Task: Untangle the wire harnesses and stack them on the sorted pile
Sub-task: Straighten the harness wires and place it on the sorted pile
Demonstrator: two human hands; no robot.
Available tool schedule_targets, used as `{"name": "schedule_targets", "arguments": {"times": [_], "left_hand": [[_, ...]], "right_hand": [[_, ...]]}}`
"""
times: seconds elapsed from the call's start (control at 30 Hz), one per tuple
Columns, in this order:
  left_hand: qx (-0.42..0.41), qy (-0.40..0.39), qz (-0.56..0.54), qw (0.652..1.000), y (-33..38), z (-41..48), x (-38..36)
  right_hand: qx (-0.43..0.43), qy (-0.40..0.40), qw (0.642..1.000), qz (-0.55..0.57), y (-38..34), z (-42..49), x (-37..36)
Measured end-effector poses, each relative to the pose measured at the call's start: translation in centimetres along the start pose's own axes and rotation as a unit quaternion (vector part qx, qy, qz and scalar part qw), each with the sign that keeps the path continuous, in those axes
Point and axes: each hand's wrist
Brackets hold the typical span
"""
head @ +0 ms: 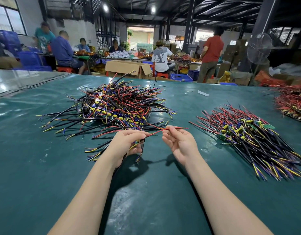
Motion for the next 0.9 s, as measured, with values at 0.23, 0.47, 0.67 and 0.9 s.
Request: {"name": "schedule_targets", "arguments": {"times": [0.23, 0.47, 0.67, 0.9], "left_hand": [[0.009, 0.018, -0.002, 1.000, -0.1, 0.1, 0.2], [0.023, 0.011, 0.002, 1.000, -0.4, 0.2, -0.4], [0.031, 0.018, -0.002, 0.999, -0.5, 0.2, 0.3], [0.056, -0.025, 0.034, 0.998, -0.7, 0.2, -0.4]], "right_hand": [[0.035, 0.041, 0.998, -0.038, 0.0, 0.0, -0.1], [0.026, 0.098, 0.993, 0.054, -0.1, 0.1, -0.1], [0.076, 0.111, 0.991, 0.027, -0.7, 0.6, 0.9], [0.200, 0.174, 0.930, -0.253, -1.1, 1.1, 1.9]]}}
Point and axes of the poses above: each hand's wrist, its own z-axis towards the middle knuckle, its own x-axis out of the back of the hand, y = z × x, and after that the axes turned 4 degrees about x, right-handed
